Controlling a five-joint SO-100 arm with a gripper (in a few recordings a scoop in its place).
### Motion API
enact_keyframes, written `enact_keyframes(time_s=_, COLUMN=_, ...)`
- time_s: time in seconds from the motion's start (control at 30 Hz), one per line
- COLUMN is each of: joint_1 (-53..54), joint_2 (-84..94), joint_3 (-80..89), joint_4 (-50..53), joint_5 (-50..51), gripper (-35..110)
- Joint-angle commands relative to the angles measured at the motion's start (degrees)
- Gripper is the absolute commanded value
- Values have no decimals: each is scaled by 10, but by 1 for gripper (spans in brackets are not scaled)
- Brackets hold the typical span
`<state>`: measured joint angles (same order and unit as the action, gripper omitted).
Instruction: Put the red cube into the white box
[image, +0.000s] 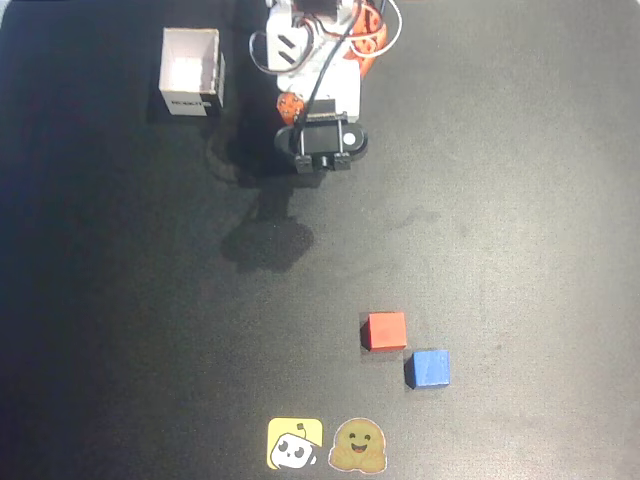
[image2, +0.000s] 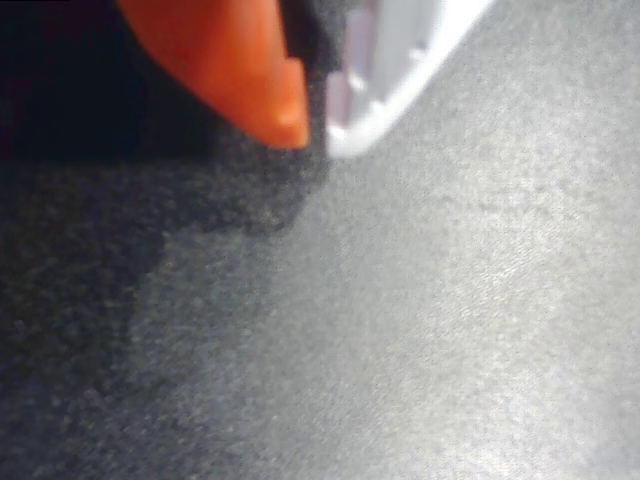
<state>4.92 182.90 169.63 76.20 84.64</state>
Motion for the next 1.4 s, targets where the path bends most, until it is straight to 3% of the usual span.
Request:
enact_keyframes(time_s=0.0, joint_1=-4, joint_2=2, joint_3=-4, joint_4=2, joint_5=0, gripper=0)
enact_keyframes(time_s=0.77, joint_1=-4, joint_2=2, joint_3=-4, joint_4=-1, joint_5=0, gripper=0)
enact_keyframes(time_s=1.37, joint_1=-4, joint_2=-32, joint_3=-84, joint_4=-91, joint_5=-49, gripper=1)
